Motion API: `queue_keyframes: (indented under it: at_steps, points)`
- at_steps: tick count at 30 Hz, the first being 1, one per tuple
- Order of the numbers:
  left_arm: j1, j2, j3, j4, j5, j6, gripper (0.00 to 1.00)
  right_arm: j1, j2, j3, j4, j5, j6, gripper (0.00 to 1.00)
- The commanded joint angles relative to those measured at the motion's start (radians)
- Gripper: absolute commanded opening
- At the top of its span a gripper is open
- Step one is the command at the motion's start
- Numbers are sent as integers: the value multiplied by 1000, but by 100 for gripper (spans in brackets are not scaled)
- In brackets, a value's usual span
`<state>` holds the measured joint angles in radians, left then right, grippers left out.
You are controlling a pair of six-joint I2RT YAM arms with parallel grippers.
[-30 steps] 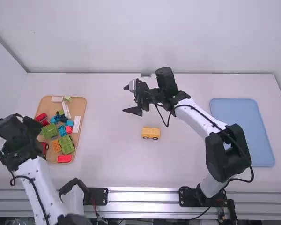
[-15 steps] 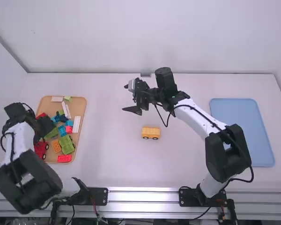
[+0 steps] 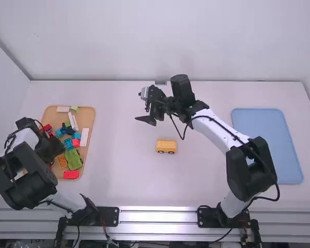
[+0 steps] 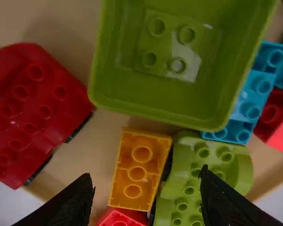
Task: Assemble lego blocks to make yellow taxi
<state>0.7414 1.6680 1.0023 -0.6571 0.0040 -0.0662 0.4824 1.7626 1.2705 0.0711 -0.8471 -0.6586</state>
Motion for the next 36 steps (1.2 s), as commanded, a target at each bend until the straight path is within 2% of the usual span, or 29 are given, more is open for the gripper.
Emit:
queue_keyframes:
  at_steps: [1,11,21,27,31,34,36]
  points:
    - [33,-6,-45,11,-20,-10,60,5,10,34,3,14,4,99]
    - [43,-6,-126,166,121,11,56,6,10,34,-3,18,4,99]
    - [45,-5,-127,161,108,11,59,9,10,34,-5,19,4,99]
    - [43,-2,-127,125,29,11,53,11,10,34,-5,18,4,99]
    - [44,-2,-127,133,49,24,53,10,10,34,-5,18,4,99]
    - [37,-2,-127,150,141,97,53,10,11,34,-5,18,4,99]
    - [26,-2,-127,145,115,71,53,10,11,34,-5,18,4,99]
